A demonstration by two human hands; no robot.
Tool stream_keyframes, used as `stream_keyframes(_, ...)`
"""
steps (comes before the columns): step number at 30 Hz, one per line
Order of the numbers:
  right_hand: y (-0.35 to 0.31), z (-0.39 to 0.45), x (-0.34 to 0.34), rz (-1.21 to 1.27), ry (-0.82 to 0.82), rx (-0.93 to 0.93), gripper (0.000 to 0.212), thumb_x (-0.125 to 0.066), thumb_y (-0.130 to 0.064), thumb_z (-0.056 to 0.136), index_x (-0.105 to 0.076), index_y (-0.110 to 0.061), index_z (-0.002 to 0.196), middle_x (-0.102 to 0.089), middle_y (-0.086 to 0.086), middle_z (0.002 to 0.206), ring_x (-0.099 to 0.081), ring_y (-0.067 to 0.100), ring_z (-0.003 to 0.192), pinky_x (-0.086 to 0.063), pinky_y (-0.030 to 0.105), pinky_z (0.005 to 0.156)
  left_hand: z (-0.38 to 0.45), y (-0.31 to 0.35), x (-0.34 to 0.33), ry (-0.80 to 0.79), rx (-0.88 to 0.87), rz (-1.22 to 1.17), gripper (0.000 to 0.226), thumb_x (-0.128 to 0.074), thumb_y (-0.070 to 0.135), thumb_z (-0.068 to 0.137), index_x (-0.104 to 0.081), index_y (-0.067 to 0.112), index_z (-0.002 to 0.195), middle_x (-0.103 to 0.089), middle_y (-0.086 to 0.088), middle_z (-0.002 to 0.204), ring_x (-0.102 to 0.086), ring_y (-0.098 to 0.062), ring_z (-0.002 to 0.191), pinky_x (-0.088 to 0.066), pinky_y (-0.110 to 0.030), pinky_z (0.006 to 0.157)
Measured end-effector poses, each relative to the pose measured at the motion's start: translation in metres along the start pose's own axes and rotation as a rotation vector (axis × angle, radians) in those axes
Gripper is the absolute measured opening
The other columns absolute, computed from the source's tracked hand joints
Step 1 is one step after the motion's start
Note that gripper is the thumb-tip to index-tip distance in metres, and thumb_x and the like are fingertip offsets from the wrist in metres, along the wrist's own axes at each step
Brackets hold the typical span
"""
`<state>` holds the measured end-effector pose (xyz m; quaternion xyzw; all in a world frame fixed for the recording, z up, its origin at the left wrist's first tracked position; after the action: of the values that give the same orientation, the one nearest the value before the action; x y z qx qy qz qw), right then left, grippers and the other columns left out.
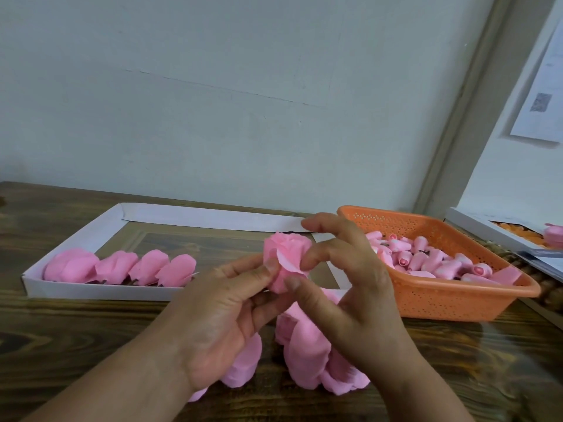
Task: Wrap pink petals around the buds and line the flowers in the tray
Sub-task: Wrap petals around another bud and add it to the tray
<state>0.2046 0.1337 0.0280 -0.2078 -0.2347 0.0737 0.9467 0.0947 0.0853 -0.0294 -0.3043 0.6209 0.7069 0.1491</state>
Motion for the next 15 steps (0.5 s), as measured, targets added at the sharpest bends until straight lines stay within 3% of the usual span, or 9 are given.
stream_keyframes(3, 0.007, 0.000, 0.001, 0.050, 0.036, -0.051, 0.011, -0.065, -0.011, 0.080, -0.062, -0.003, 0.072, -0.060, 0.007, 0.112, -0.053, 0.006, 0.112, -0.029, 0.005, 0.095, 0.000, 0.000, -0.003, -0.025, 0.005, -0.003, 0.031, -0.063, 0.012, 0.071, -0.075, 0.002, 0.098, -0.073, -0.018, 0.100, -0.073, -0.020, 0.086, -0.057, -0.022, 0.064)
stream_keyframes(7, 0.015, -0.001, 0.000, 0.216, 0.071, -0.158, 0.012, -0.062, -0.010, 0.080, -0.061, -0.008, 0.068, -0.063, 0.007, 0.103, -0.059, 0.012, 0.103, -0.038, 0.011, 0.088, 0.000, 0.000, -0.005, -0.048, 0.003, 0.006, 0.035, -0.063, 0.013, 0.072, -0.073, 0.003, 0.104, -0.070, -0.019, 0.110, -0.070, -0.024, 0.099, -0.057, -0.023, 0.069)
stream_keyframes(15, 0.018, 0.000, -0.002, 0.277, 0.112, -0.211, 0.017, -0.066, -0.023, 0.080, -0.066, -0.010, 0.070, -0.066, 0.004, 0.097, -0.061, 0.011, 0.097, -0.044, 0.013, 0.082, 0.001, 0.000, -0.007, -0.090, 0.000, 0.027, 0.033, -0.062, 0.015, 0.074, -0.074, 0.008, 0.103, -0.071, -0.016, 0.110, -0.070, -0.020, 0.098, -0.057, -0.023, 0.072)
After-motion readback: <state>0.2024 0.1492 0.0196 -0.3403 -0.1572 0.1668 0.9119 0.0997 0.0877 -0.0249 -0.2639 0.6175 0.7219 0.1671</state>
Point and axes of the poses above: each hand's wrist, its own z-axis towards the middle knuckle, its own x-axis out of the back of the hand, y = z × x, the point moved 7 cm from there along z, towards the middle knuckle
